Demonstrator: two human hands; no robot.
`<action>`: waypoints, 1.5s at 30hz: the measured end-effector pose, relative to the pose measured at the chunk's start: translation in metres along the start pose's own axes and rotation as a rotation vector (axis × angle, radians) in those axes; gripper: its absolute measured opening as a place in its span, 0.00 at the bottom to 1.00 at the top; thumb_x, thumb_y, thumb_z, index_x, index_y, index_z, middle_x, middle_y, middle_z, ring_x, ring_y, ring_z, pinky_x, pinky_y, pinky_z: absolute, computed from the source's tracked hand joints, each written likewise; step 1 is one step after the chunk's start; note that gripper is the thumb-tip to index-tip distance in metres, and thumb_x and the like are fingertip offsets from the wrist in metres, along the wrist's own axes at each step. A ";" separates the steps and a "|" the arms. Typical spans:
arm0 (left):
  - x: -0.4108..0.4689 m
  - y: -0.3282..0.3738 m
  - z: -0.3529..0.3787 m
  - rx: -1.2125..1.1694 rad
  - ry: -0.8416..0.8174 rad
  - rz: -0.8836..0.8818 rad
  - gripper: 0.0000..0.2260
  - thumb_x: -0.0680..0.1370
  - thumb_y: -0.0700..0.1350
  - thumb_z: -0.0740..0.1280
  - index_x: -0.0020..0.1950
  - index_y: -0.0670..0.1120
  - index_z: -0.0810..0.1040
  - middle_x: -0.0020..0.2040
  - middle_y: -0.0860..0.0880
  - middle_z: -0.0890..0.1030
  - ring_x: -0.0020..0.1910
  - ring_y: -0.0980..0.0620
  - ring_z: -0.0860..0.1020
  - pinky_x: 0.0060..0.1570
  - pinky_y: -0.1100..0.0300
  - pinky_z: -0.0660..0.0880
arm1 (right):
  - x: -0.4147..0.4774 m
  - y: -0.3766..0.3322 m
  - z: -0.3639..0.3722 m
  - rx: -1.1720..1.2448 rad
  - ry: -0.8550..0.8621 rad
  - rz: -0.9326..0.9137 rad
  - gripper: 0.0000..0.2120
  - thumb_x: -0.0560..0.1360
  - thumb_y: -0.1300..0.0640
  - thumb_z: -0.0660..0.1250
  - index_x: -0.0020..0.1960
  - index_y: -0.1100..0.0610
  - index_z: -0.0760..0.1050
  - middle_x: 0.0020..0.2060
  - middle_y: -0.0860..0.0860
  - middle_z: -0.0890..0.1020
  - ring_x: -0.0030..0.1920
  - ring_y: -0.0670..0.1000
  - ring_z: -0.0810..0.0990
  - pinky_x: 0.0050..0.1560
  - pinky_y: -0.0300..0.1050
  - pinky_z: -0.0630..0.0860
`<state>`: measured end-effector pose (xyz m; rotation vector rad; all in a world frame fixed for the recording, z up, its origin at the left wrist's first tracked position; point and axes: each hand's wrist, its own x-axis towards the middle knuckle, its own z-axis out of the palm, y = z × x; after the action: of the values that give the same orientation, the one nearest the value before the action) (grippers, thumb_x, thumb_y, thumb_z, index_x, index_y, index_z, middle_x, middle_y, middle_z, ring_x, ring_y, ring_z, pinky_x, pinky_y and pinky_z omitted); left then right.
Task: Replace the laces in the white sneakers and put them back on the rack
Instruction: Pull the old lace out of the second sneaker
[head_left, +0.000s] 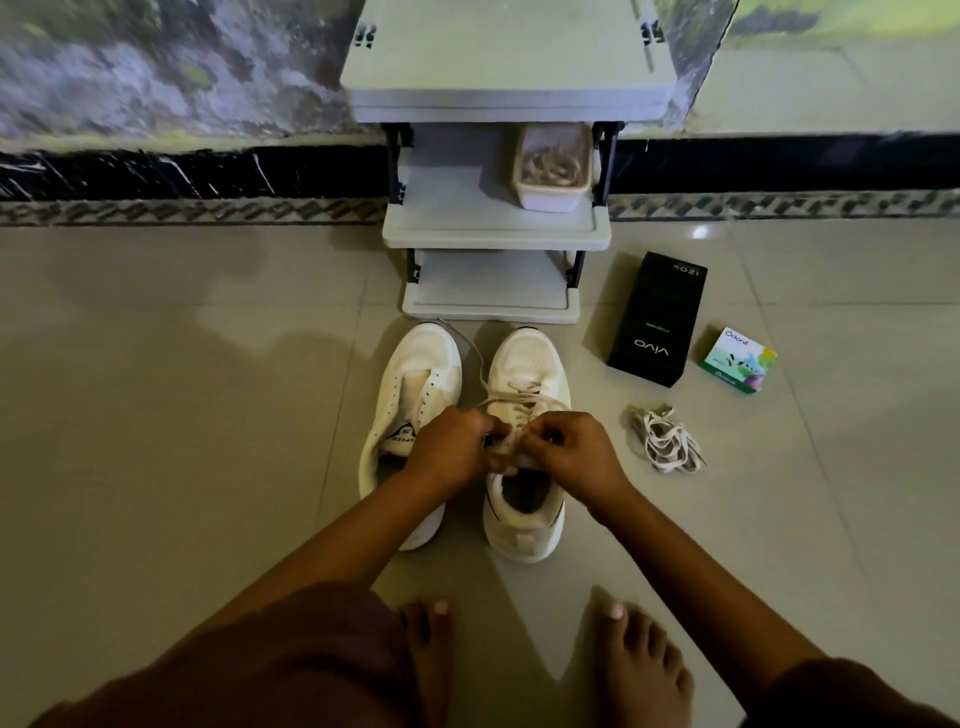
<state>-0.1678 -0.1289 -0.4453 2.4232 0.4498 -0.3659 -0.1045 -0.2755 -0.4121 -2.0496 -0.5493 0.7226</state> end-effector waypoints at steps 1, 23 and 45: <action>0.000 0.000 0.000 -0.009 -0.007 -0.007 0.27 0.68 0.53 0.75 0.65 0.49 0.76 0.59 0.45 0.80 0.58 0.46 0.78 0.57 0.53 0.74 | 0.001 0.005 -0.002 0.134 -0.013 0.065 0.05 0.74 0.59 0.68 0.39 0.55 0.79 0.35 0.49 0.79 0.39 0.47 0.78 0.40 0.37 0.71; -0.004 0.002 -0.002 -0.005 0.018 0.041 0.19 0.68 0.54 0.75 0.56 0.50 0.82 0.50 0.47 0.83 0.51 0.48 0.80 0.50 0.52 0.76 | -0.004 0.022 -0.005 -0.386 0.020 -0.201 0.08 0.71 0.51 0.72 0.49 0.50 0.82 0.42 0.45 0.78 0.40 0.44 0.76 0.38 0.40 0.69; -0.003 0.003 -0.003 -0.029 0.000 -0.002 0.17 0.67 0.56 0.75 0.53 0.52 0.82 0.48 0.49 0.84 0.49 0.49 0.80 0.50 0.52 0.77 | -0.002 0.024 -0.013 -0.202 -0.048 -0.085 0.09 0.69 0.52 0.75 0.49 0.49 0.80 0.42 0.42 0.76 0.41 0.43 0.73 0.37 0.32 0.68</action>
<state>-0.1691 -0.1300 -0.4406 2.3950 0.4543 -0.3578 -0.0946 -0.2971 -0.4255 -2.1841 -0.7584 0.6908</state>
